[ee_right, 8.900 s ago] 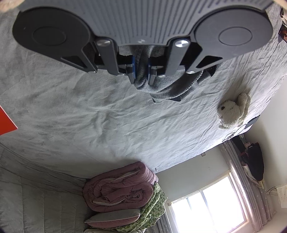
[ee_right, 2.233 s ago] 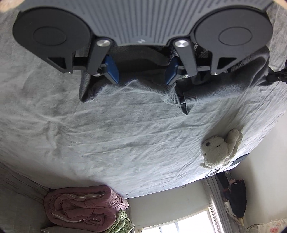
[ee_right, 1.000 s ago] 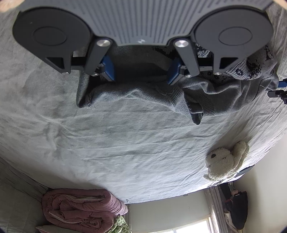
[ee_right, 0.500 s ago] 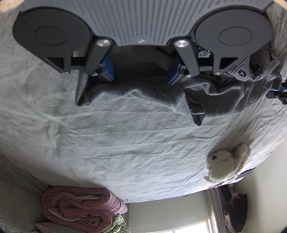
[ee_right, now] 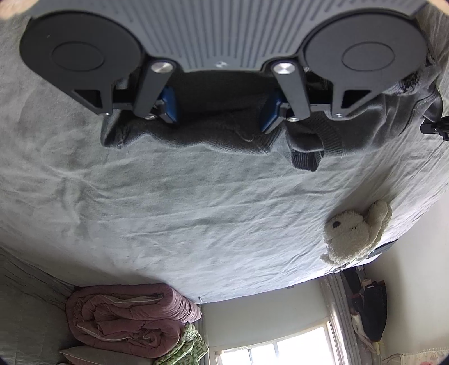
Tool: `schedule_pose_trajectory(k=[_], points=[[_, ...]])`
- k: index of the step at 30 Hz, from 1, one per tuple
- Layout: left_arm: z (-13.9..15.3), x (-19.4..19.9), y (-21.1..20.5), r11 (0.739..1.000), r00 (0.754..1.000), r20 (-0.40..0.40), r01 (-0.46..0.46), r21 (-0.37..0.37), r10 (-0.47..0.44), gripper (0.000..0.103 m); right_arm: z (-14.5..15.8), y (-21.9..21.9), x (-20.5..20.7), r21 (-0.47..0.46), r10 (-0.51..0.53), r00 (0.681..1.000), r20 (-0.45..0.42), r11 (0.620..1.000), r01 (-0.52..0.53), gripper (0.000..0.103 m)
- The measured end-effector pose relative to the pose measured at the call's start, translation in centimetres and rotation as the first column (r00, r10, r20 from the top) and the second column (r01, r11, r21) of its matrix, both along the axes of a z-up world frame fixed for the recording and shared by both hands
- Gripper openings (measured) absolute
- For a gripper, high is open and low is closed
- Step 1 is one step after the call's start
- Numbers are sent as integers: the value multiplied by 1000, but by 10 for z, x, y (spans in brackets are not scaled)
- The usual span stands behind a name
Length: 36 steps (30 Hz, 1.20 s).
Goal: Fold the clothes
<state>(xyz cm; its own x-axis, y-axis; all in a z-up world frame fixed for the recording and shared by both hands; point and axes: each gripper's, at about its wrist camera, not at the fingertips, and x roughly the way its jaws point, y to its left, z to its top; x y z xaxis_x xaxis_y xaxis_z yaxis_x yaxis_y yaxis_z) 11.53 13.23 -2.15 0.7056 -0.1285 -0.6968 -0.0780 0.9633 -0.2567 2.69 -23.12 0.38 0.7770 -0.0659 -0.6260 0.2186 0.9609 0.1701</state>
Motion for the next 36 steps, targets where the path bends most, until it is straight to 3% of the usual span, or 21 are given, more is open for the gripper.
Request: schedule_pose_trajectory(k=[4,5,14,25,33,34,36], points=[[10,12,7,999,999,47,-24,48,22,2,0,1,16,-10,11,1000,-1,1000,-11,7],[12,14,7,998,998,58,-25,63,22,2,-1,2,21,-20,10,1000,-9,1000,-10,6],[26,41,6,972,985,174,-59,227,19,2,18,-5,59,-95,-67,997,49,993,71,4],[24,64,7,939,967,246,-137,314,59,1,38,-7,111,-189,-92,987,132,975,116,0],[-1,81,7,930,980,193,-115,349,48,2,28,5,129,-174,-30,996,87,984,45,2],[-5,82,7,932,982,180,-109,347,47,2,26,6,128,-172,-30,996,82,984,44,13],[-13,83,10,941,987,153,-100,325,52,2,23,7,127,-166,-15,998,64,986,25,18]])
